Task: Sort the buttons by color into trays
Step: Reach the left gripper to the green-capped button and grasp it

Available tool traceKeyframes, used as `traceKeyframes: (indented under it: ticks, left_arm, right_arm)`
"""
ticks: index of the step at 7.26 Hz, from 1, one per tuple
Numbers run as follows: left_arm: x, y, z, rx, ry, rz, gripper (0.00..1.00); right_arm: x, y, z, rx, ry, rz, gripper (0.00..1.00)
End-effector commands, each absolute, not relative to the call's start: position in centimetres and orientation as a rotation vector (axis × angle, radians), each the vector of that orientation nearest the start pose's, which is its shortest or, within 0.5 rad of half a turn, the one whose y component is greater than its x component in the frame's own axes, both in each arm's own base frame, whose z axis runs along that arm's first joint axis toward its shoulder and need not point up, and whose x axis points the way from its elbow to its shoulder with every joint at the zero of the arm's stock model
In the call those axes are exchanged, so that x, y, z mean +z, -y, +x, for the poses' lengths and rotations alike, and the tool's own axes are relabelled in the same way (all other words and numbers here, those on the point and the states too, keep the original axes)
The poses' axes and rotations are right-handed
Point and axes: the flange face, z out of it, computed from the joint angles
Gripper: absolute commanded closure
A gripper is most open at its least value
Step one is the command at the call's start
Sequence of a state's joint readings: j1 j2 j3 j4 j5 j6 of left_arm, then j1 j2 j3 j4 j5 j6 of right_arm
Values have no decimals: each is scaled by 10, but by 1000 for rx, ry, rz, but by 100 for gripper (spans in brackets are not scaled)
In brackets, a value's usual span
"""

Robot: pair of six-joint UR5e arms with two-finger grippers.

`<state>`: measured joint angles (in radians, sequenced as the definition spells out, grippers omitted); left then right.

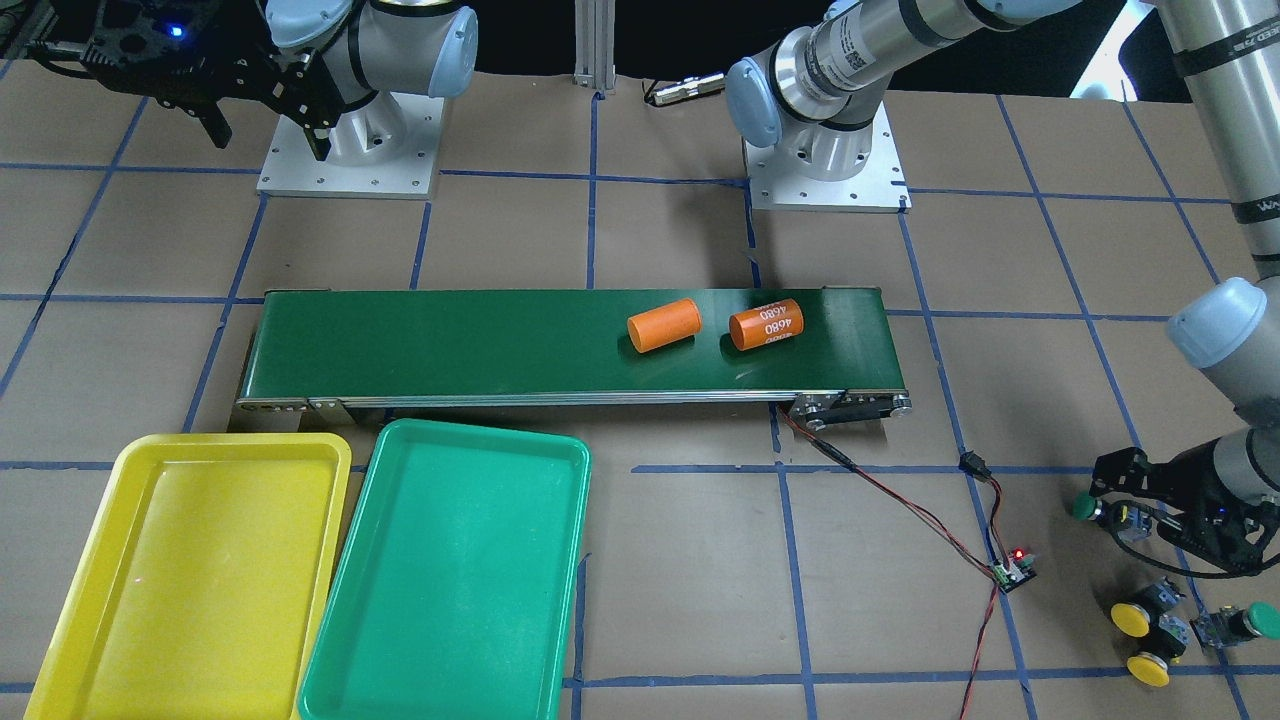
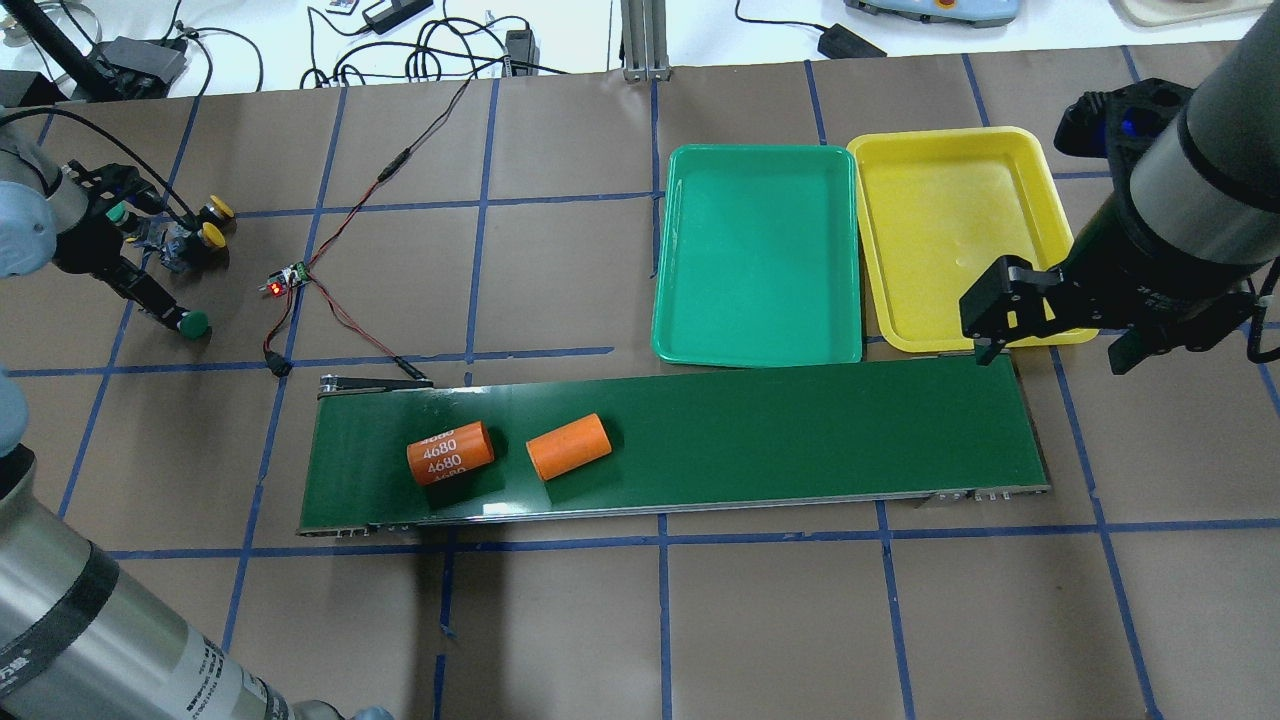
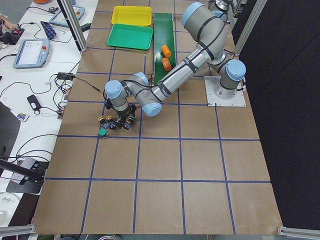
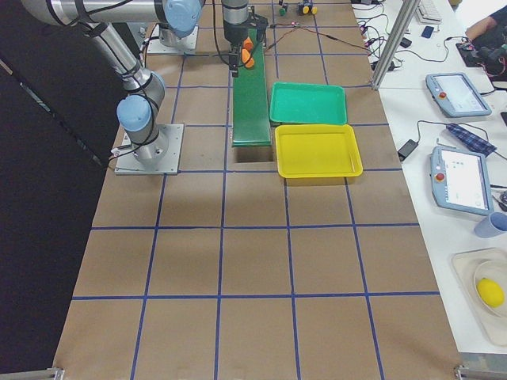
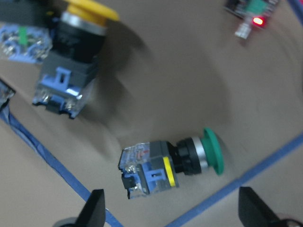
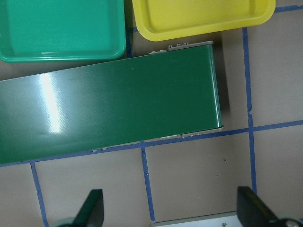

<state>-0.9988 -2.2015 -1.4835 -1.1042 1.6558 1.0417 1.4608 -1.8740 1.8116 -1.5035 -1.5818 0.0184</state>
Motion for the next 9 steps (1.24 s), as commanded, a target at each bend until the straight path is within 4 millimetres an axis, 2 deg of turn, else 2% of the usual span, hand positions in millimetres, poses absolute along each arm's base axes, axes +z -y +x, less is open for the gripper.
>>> traceKeyframes:
  ticks: [1,2,4,5,6,7,8,9]
  left_arm:
    - [180,640,260,204,-3100,516,0]
    - [183,637,260,231,-3114,487,0]
    - [174,636,258,265,-3132,494,0]
    - [178,639,258,262,-3115,506,63]
    - [186,642,255,251,-3103,516,98]
    - [204,637,233,257,-3107,532,100]
    - [243,620,199,279,-3117,500,100]
    - [279,586,159,334,-3143,300,100]
  right_arm:
    - [493,376,92,3,-3146,198,0]
    - [493,376,92,3,-3146,201,0]
    - [492,377,92,6,-3146,201,0]
    - [493,376,91,3,-3147,208,0]
    - [493,376,91,3,-3147,208,0]
    - [491,376,91,10,-3147,203,0]
    - [492,376,91,6,-3147,203,0]
    - [491,376,91,8,-3147,201,0]
